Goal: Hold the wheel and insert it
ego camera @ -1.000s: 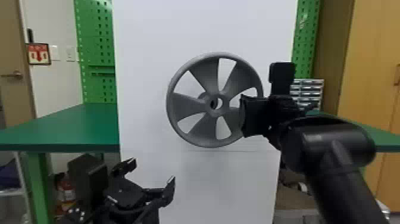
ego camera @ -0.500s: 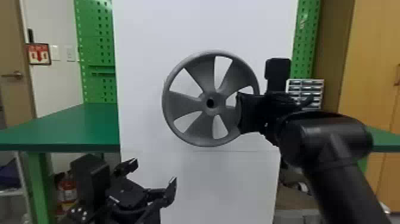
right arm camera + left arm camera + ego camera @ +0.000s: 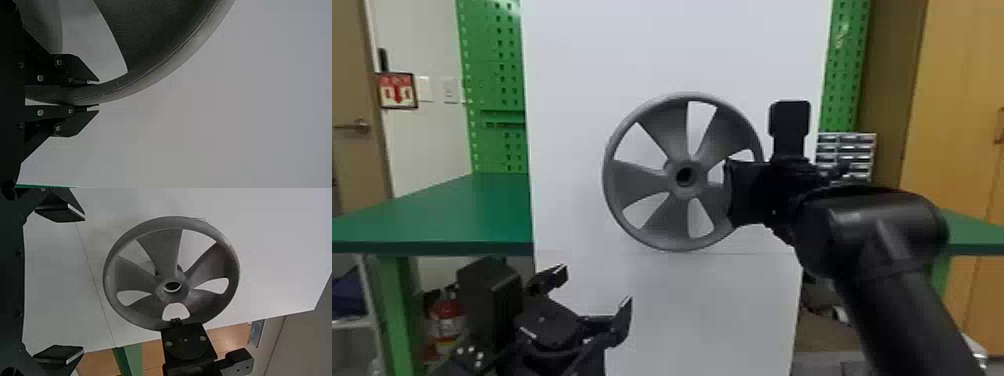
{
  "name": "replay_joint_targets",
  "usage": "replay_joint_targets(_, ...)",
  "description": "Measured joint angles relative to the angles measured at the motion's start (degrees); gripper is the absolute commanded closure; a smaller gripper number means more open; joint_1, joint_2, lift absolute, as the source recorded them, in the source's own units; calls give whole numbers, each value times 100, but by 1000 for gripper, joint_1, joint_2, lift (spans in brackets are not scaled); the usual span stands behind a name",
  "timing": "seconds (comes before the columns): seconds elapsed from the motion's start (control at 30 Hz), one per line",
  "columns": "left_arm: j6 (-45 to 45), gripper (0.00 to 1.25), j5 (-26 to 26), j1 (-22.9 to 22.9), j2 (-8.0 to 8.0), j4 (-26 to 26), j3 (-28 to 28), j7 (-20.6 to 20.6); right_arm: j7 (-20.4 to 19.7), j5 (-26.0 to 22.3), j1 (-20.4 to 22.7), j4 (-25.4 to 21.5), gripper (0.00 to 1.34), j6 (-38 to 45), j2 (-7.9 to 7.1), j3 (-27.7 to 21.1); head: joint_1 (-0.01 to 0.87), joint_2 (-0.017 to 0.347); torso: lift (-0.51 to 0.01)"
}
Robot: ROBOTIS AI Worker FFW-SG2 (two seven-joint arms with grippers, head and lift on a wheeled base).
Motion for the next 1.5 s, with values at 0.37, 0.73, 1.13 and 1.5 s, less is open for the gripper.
replay_joint_targets(0.37, -10, 101, 31, -65, 31, 36, -59, 0, 0, 4, -99, 253, 1177, -222, 0, 71, 210, 9, -442)
replay_joint_targets(0.73, -26, 101, 51, -112, 67, 55, -94, 0, 2, 21, -291, 555, 1177, -259, 1, 4, 210, 9, -442)
replay_joint_targets(1.13, -30, 101, 76, -146, 85, 85, -138, 0, 1, 95, -506, 979, 1177, -455, 1, -18, 210, 9, -442)
replay_joint_targets(1.5, -36, 101, 98, -166, 97, 120, -182, 0, 1, 137, -609, 1236, 1171, -584, 1, -21, 210, 9, -442)
